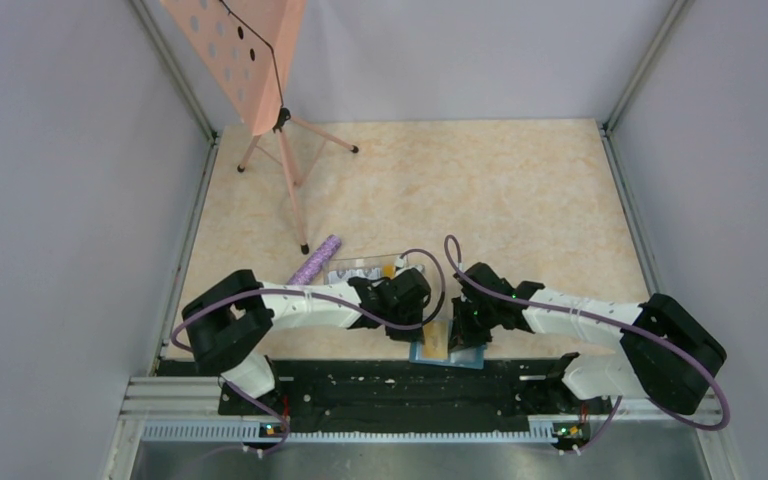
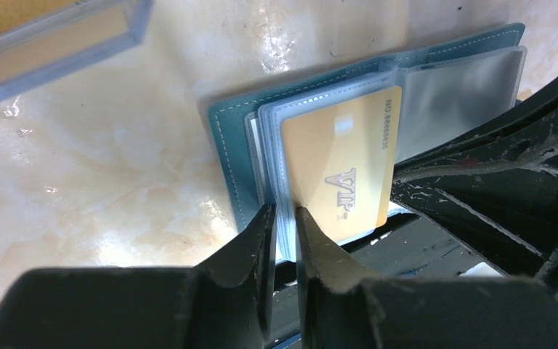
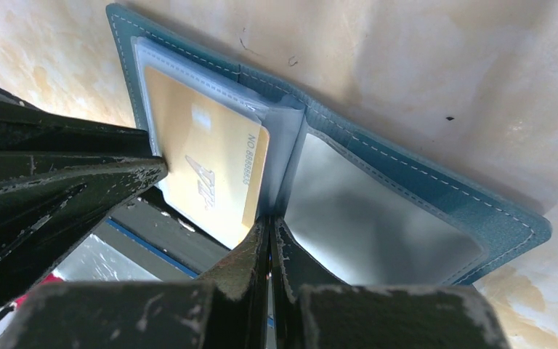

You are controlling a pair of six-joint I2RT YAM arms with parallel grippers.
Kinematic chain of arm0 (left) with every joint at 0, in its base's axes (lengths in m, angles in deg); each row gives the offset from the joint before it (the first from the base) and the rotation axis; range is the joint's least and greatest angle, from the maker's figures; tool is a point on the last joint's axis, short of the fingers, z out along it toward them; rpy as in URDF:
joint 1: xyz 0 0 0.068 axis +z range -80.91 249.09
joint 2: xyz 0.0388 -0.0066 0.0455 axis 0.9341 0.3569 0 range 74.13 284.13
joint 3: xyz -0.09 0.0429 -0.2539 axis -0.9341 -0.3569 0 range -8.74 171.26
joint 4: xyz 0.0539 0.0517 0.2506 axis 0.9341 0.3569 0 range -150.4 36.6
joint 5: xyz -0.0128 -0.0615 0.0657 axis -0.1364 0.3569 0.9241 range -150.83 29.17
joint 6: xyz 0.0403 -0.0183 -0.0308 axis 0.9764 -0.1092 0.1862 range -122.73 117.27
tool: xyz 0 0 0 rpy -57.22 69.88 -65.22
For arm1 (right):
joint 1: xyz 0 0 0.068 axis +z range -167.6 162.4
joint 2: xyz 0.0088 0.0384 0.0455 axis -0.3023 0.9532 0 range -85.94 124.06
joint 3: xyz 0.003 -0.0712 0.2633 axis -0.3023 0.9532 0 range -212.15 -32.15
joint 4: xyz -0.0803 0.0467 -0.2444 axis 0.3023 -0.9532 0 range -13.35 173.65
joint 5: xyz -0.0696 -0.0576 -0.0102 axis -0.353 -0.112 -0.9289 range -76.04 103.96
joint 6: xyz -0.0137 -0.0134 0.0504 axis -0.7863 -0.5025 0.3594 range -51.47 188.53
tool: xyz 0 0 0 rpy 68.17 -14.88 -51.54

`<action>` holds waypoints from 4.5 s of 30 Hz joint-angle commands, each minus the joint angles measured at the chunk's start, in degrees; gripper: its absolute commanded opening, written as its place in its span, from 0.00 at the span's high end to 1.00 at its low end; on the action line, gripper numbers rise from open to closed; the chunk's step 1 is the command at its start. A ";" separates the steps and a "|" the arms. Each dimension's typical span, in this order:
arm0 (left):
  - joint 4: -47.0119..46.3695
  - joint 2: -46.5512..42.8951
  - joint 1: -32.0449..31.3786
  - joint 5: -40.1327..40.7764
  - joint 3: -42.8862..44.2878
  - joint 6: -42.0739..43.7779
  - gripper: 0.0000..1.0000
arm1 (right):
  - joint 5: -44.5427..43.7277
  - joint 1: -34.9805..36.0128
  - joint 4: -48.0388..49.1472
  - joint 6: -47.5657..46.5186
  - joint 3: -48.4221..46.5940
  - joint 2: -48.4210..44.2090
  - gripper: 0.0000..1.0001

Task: Put the credit cards into the card holder
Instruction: Insert the credit card into the card holder, then turn over the card slot in the card holder.

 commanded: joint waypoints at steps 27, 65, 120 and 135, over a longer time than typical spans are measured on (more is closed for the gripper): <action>15.36 3.69 -5.33 8.33 15.10 5.20 0.66 | -1.24 0.61 -3.46 -1.19 -2.53 -1.17 1.00; 6.09 5.13 -4.10 3.69 9.78 3.80 0.75 | -1.09 0.70 0.50 -0.96 -0.21 2.61 1.00; -8.76 10.87 -2.52 -9.75 14.77 1.30 0.62 | -12.13 -7.98 -19.28 -5.31 -9.47 -21.99 0.99; -25.92 -10.30 5.05 -11.89 -1.07 1.46 0.59 | -6.19 -8.08 -13.62 -7.13 -12.35 -16.22 0.77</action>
